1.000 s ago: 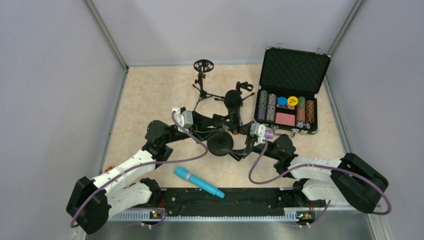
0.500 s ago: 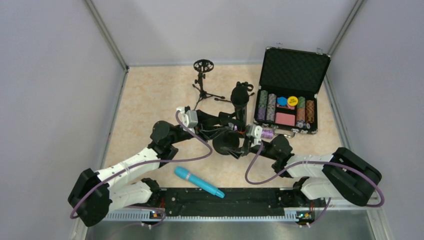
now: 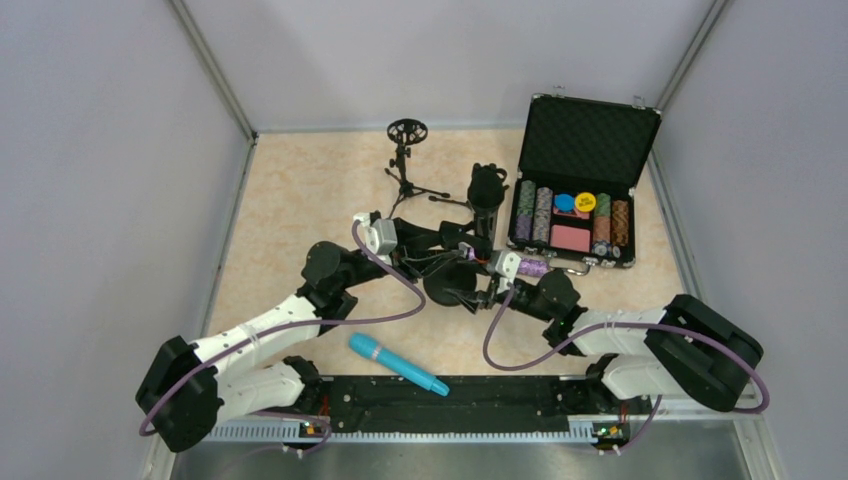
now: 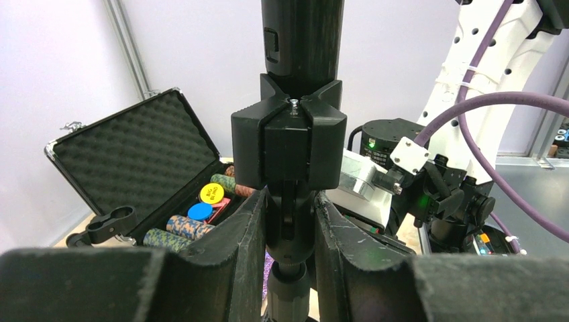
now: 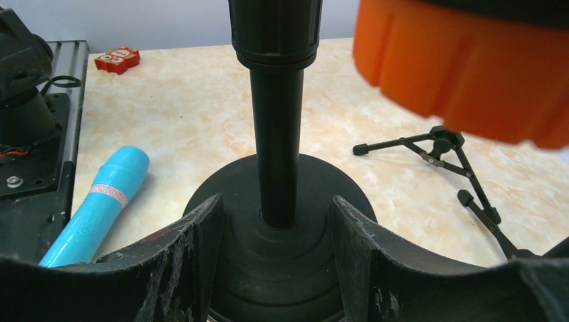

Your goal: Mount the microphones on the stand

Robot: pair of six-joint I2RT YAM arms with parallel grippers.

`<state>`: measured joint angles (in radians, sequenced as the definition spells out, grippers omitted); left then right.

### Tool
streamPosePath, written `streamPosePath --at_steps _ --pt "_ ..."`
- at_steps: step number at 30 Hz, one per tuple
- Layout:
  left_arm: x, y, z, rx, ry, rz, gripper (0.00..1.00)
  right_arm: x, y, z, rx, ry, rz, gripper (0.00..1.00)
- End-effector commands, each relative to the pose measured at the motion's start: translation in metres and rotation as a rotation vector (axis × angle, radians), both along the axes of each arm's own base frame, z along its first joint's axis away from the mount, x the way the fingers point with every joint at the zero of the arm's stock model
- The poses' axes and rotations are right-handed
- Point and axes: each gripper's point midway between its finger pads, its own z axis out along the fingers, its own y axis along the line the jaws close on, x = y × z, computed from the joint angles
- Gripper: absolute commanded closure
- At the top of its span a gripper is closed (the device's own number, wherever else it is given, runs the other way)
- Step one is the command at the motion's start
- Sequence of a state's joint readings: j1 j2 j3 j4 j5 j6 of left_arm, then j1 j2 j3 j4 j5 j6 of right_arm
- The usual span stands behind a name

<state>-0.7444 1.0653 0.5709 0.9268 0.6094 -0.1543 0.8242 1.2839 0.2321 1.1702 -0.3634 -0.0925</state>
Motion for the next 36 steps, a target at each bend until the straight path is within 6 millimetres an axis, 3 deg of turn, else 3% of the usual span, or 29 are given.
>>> streamPosePath --at_steps 1,17,36 --pt "-0.024 0.024 0.1 -0.261 -0.234 0.016 1.0 0.009 0.0 -0.023 -0.093 0.027 -0.048 0.43" --pt "-0.03 0.035 0.119 -0.272 -0.361 0.078 1.0 0.013 -0.003 -0.051 -0.16 0.094 -0.076 0.43" --pt "-0.019 0.065 0.159 -0.351 -0.396 0.265 1.0 0.01 -0.019 -0.085 -0.243 0.19 -0.128 0.43"
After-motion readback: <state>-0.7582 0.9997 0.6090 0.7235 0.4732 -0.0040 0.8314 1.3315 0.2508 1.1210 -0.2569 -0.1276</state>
